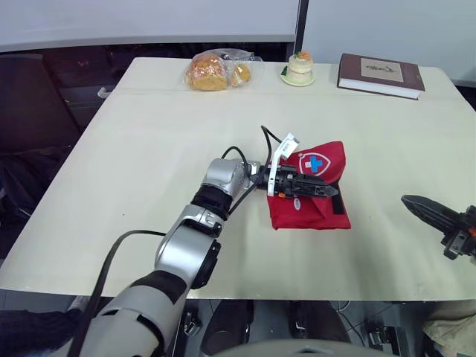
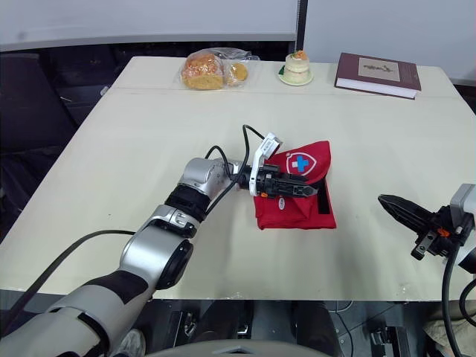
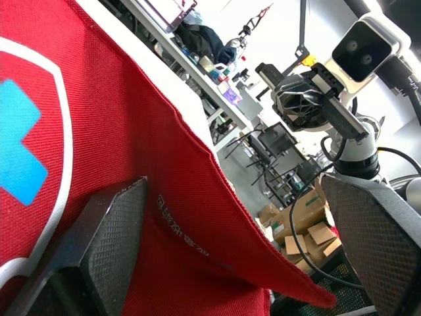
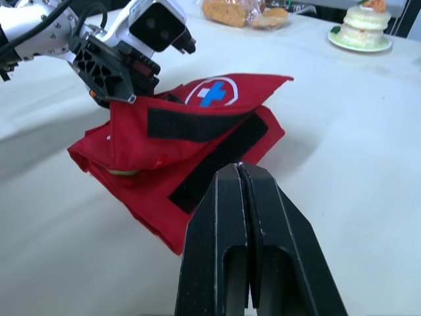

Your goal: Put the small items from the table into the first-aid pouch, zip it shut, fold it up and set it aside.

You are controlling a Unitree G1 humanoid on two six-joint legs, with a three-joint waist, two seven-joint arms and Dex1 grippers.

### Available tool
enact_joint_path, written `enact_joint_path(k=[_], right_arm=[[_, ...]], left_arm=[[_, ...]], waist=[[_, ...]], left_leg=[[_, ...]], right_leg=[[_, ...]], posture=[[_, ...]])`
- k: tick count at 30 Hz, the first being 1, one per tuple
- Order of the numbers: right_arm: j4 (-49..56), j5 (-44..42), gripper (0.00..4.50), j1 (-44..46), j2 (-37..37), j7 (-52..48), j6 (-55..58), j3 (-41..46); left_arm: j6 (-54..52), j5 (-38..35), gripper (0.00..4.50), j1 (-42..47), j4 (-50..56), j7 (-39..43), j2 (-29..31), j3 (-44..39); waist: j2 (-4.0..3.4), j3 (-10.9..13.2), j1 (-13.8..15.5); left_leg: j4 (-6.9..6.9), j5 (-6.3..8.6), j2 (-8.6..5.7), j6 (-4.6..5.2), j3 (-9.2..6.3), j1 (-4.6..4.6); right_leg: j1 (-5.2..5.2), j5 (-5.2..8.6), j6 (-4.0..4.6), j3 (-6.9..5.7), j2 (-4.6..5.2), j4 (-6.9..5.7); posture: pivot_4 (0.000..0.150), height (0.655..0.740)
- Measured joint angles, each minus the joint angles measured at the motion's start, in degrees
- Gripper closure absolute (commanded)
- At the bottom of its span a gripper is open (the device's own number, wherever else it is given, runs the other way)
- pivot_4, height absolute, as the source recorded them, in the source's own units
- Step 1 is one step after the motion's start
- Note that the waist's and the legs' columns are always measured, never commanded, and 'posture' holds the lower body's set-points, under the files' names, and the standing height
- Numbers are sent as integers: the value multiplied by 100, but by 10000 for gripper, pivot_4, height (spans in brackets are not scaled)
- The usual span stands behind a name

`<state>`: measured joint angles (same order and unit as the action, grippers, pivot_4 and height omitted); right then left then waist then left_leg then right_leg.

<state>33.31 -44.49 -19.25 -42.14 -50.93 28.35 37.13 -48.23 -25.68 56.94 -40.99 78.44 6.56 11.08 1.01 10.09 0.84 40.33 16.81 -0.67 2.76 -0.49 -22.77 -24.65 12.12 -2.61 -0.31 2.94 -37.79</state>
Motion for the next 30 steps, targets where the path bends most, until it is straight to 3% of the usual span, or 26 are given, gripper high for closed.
enact_joint_path(k=[3,4,5,13,30], right_arm=[[1,67,45000,-127,-122,-98,-12,0],[1,62,39362,-146,-150,-122,-5,1],[1,54,37509,-149,-172,-129,3,1],[-1,47,448,-127,-193,-124,6,0],[-13,170,448,-175,-180,-122,-135,-1]], left_arm=[[-9,-10,520,-39,18,-1,-3,-31],[-10,-12,0,-53,31,-1,-3,-39],[-10,-12,0,-59,38,-2,-5,-40],[-8,9,0,-72,90,-107,-45,-43],[254,-276,0,-337,466,23,-20,-461]], waist=[[0,0,-2],[0,0,-2],[0,0,-2],[0,0,2],[0,0,-1]], left_leg=[[0,0,0,0,0,0],[0,0,0,0,0,0],[0,0,0,0,0,0],[0,0,0,0,0,0],[0,0,1,0,0,-1]], right_leg=[[0,0,0,0,0,0],[0,0,0,0,0,0],[0,0,0,0,0,0],[0,0,0,0,0,0],[-1,0,0,-1,1,1]], posture=[[1500,7289],[1500,7289],[1500,7289],[1500,7289],[1500,7289]])
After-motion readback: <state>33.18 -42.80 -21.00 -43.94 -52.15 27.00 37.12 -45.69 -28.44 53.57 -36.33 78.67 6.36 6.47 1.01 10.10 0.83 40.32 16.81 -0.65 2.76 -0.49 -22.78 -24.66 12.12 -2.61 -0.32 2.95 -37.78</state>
